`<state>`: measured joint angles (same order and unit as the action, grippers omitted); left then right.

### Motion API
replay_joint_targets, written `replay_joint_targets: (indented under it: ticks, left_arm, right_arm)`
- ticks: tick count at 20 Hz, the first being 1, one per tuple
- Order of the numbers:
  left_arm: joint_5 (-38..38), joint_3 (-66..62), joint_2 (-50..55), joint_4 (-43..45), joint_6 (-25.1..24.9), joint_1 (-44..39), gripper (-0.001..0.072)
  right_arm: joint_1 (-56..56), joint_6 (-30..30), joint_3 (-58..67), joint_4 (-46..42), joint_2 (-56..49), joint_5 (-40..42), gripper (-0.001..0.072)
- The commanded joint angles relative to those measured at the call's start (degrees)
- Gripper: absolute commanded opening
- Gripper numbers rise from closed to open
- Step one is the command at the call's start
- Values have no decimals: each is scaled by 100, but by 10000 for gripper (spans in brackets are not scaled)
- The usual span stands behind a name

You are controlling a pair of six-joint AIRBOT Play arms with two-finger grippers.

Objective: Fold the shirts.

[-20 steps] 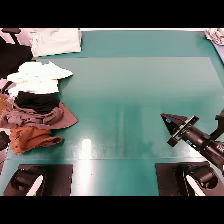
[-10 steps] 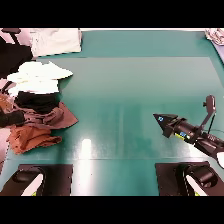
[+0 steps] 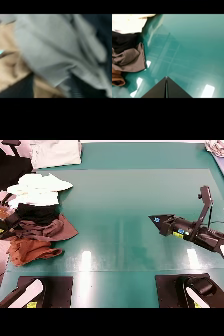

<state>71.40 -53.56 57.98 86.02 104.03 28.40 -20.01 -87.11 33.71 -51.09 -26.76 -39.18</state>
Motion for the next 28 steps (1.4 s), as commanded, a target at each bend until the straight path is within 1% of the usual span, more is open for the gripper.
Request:
replay_joint_targets:
  ticks: [1,2,4,5,8,11,15,16,17,19,21,23,24,25,28]
  left_arm:
    - [-514,-24,267,-636,-289,240,106]
    - [-498,-114,267,-772,-356,240,33]
    - [-415,-374,61,-949,-245,240,31]
    - [-407,-527,-168,-1027,-44,240,31]
    - [-501,-1032,-960,-1290,264,240,30]
    - [-708,-1893,-1504,-1646,415,240,30]
    - [-944,-3418,-1613,-2208,411,240,30]
    - [-1001,-3729,-1613,-2509,411,240,30]
    - [-1128,-3985,-1613,-3010,409,240,29]
    - [-1381,-4317,-1613,-4262,369,240,30]
    - [-1530,-4444,-1613,-5665,-37,240,30]
    - [-1443,-4441,-1613,-6699,-452,240,29]
    - [-1342,-4441,-1613,-7018,-586,240,29]
    - [-1207,-4441,-1613,-7283,-719,240,29]
    - [-793,-4441,-1611,-7484,-859,240,29]
  right_arm:
    - [-4,17,251,11,-175,-197,16]
    - [-4,17,240,-9,-107,-199,16]
    - [-2,20,140,-13,107,-129,16]
    - [-2,17,35,-11,245,-85,15]
    - [-2,17,-297,-7,595,-72,15]
    - [-2,15,-481,0,811,122,15]
    - [7,20,-352,-13,761,693,16]
    - [50,24,-210,-13,651,802,16]
    - [157,96,-20,-15,511,822,15]
    - [549,485,476,-11,166,820,15]
    - [1191,640,1005,-7,-164,815,15]
    - [2017,634,1519,33,-463,787,15]
    - [2424,597,1773,83,-605,686,15]
    - [2855,595,2020,326,-732,595,16]
    - [3851,597,2608,1290,-1058,507,16]
